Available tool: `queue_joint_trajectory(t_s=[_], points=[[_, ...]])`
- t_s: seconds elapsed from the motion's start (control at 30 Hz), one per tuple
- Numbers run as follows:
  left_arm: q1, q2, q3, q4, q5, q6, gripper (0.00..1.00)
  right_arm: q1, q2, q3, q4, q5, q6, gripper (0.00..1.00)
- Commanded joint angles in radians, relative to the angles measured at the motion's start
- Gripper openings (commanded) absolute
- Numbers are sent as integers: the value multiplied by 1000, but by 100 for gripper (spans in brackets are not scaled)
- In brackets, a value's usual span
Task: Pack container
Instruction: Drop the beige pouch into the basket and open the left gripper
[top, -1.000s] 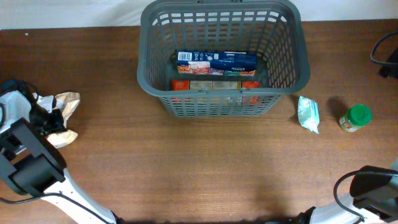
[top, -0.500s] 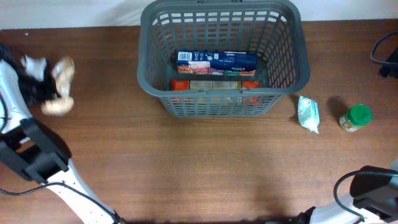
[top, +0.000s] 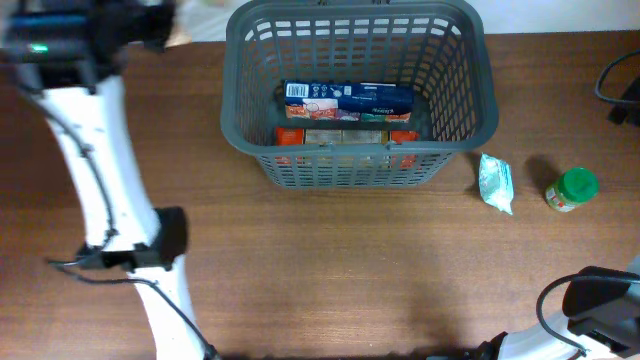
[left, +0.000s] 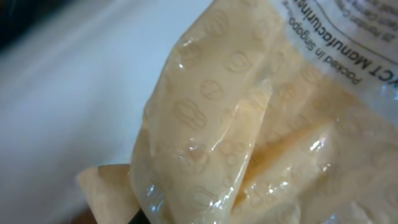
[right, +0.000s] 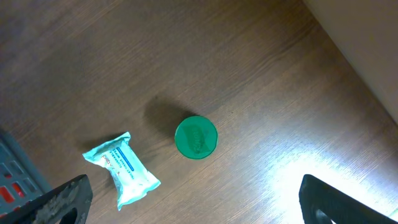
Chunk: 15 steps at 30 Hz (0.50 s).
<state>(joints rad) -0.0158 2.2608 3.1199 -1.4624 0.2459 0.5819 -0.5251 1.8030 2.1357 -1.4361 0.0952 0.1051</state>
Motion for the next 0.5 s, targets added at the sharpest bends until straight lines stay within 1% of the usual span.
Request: queue_joint_trajectory(t_s=[0.0, 0.1, 0.23, 0.3, 0.4, 0.47], points=[[-157, -34, 9, 28, 32, 183, 2, -6, 0, 8, 0, -6, 7, 99], [-299, -34, -43, 39, 31, 280, 2, -6, 0, 8, 0, -6, 7, 99], [-429, -34, -169, 58, 27, 406, 1, -6, 0, 8, 0, -6, 7, 99], [-474, -34, -263, 97, 14, 415, 2, -6, 0, 8, 0, -6, 7, 99], [-519, -34, -476, 219, 2, 412, 2, -6, 0, 8, 0, -6, 7, 99], [-530, -34, -577, 296, 2, 378, 2, -6, 0, 8, 0, -6, 7, 99]])
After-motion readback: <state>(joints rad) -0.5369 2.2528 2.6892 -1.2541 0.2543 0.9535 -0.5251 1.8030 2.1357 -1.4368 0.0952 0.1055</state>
